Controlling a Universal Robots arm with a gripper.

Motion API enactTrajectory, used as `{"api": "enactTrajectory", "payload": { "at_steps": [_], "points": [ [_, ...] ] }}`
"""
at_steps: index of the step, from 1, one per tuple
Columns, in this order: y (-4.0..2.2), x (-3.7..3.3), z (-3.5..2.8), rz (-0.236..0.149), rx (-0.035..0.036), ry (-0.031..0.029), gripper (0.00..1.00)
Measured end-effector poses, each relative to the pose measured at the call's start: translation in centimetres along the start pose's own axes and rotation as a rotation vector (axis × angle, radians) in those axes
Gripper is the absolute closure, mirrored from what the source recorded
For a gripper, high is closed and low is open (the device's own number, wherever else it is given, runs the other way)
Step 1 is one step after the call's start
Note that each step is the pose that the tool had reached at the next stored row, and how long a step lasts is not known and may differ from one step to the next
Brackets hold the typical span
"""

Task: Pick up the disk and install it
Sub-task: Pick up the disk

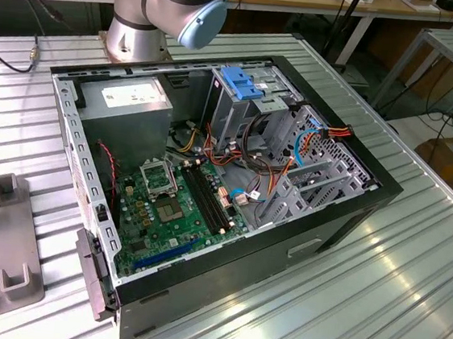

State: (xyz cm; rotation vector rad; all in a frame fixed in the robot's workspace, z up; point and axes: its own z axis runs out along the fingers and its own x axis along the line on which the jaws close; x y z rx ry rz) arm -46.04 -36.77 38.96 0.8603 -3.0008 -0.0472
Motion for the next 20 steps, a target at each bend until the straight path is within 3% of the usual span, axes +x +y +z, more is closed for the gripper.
{"api": "enactTrajectory", "payload": {
  "at_steps": [2,4,10,15,18,20],
  "points": [
    [0.00,0.00,0.01,-0.035,0.0013,0.0018,0.90],
    [0.00,0.00,0.03,-0.101,0.0031,0.0049,0.90],
    [0.00,0.00,0.12,-0.241,0.0058,0.0102,0.90],
    [-0.01,0.00,0.24,-0.420,0.0094,0.0173,0.90],
    [-0.01,0.00,0.29,-0.486,0.0108,0.0190,0.89],
    [-0.01,0.00,0.35,-0.525,0.0121,0.0193,0.76]
  ]
}}
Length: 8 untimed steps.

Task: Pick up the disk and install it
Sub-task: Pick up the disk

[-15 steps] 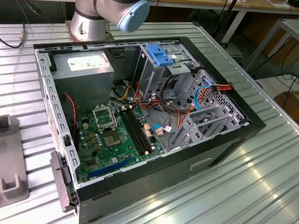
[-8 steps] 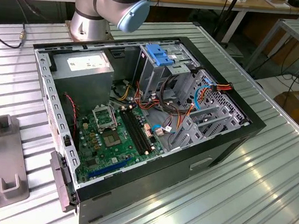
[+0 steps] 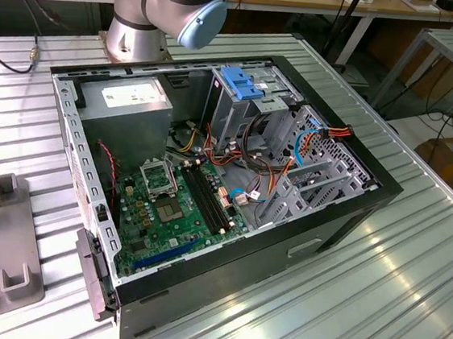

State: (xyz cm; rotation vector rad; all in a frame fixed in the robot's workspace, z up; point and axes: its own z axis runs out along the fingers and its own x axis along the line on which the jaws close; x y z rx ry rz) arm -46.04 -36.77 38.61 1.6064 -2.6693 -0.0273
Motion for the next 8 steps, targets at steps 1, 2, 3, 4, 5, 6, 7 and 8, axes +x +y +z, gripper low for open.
{"api": "enactTrajectory", "payload": {
  "at_steps": [1,2,3,4,5,6,7,8],
  "points": [
    [0.00,0.00,0.05,-0.031,0.0009,0.0007,0.76],
    [0.00,0.00,0.09,-0.054,0.0014,0.0013,0.75],
    [0.00,0.00,0.13,-0.074,0.0019,0.0017,0.69],
    [-0.01,0.00,0.19,-0.104,0.0025,0.0025,0.69],
    [-0.01,0.00,0.23,-0.122,0.0027,0.0030,0.63],
    [-0.01,0.00,0.27,-0.137,0.0030,0.0034,0.63],
    [-0.01,0.00,0.36,-0.170,0.0037,0.0042,0.63],
    [-0.02,0.00,0.45,-0.200,0.0043,0.0049,0.62]
  ]
}}
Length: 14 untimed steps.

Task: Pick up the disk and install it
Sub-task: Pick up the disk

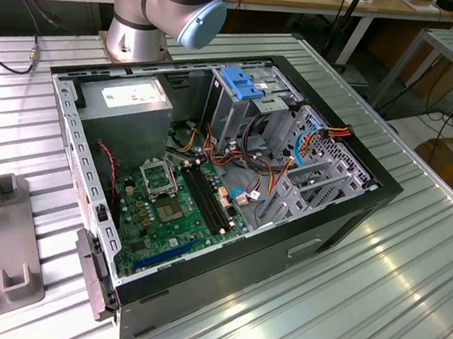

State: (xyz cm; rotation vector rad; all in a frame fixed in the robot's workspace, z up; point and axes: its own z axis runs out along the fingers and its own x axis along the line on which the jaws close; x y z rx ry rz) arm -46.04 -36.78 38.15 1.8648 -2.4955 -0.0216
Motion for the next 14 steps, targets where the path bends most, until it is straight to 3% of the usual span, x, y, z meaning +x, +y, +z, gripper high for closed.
{"api": "enactTrajectory", "payload": {
  "at_steps": [1,2,7,8,14],
  "points": [
    [0.00,0.00,0.06,-0.015,0.0003,0.0004,0.62],
    [0.00,0.00,0.13,-0.033,0.0005,0.0008,0.55],
    [-0.01,0.02,0.69,-0.122,0.0017,0.0032,0.54],
    [0.00,0.03,0.81,-0.130,0.0017,0.0034,0.48],
    [-0.01,0.24,1.71,-0.183,0.0023,0.0049,0.48]
  ]
}}
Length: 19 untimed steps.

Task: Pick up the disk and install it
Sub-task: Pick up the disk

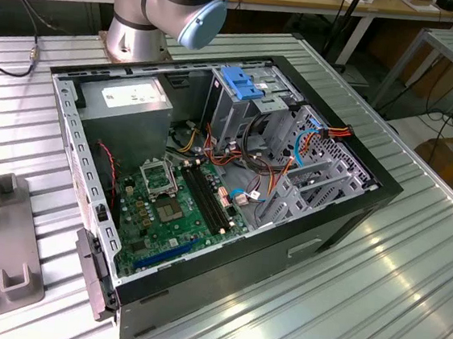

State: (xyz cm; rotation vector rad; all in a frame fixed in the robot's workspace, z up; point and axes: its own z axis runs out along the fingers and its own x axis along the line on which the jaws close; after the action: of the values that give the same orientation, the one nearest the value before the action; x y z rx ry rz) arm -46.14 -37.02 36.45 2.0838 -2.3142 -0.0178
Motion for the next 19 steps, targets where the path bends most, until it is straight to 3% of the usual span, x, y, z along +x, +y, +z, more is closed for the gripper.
{"api": "enactTrajectory", "payload": {
  "at_steps": [4,8,19],
  "points": [
    [-0.05,0.58,0.35,-0.019,0.0010,0.0005,0.48],
    [-0.07,0.60,0.79,-0.020,0.0268,-0.0011,0.48],
    [0.05,0.58,3.24,-0.020,0.0271,-0.0012,0.48]
  ]
}}
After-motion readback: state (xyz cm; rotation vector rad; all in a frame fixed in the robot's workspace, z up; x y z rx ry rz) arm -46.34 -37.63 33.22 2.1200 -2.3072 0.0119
